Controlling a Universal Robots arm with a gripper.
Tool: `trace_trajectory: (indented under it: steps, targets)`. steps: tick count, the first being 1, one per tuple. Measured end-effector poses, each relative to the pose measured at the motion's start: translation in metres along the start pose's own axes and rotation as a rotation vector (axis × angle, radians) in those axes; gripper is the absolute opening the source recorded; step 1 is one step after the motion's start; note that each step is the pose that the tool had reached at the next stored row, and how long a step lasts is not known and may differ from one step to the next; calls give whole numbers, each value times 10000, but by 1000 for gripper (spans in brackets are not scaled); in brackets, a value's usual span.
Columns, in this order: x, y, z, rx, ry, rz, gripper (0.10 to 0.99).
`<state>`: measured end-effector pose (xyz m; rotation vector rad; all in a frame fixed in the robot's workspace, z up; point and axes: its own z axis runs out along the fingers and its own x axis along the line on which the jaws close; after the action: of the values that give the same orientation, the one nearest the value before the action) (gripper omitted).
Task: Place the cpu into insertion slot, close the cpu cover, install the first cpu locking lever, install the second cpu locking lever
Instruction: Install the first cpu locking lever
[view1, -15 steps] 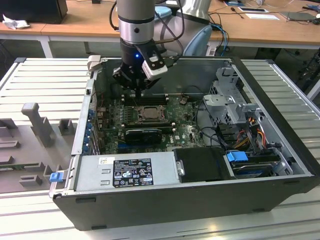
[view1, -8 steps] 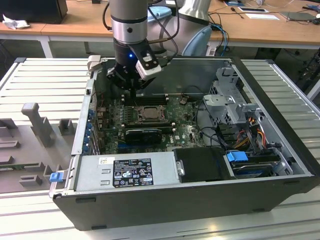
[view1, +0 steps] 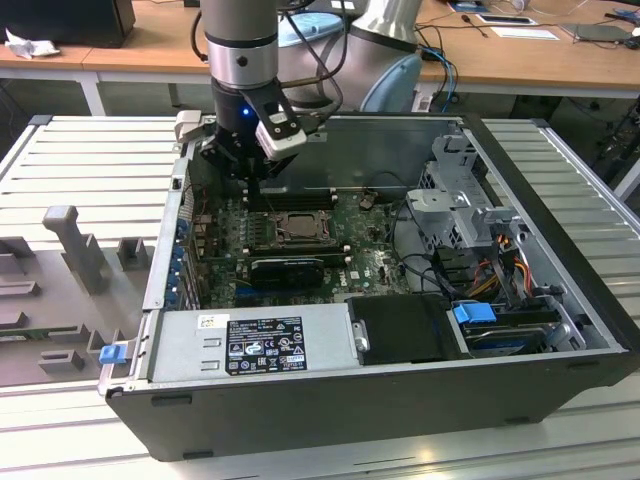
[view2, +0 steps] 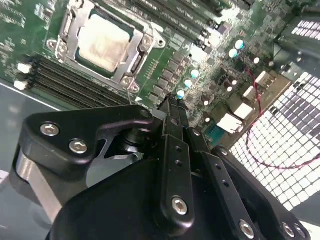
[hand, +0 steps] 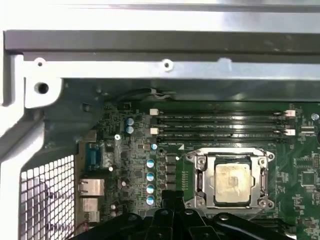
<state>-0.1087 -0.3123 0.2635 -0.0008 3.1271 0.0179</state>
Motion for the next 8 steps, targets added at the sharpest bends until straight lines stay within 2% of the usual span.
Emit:
trace_trajectory:
  steps: [3,5,6,8]
  targets:
    - [48,130,42,0,1,-17,106]
    - [52,179,53,0,0,-22,106]
    - [52,258,59,-1,1,-43,106]
    - [28,293,60,-1,1,-62,106]
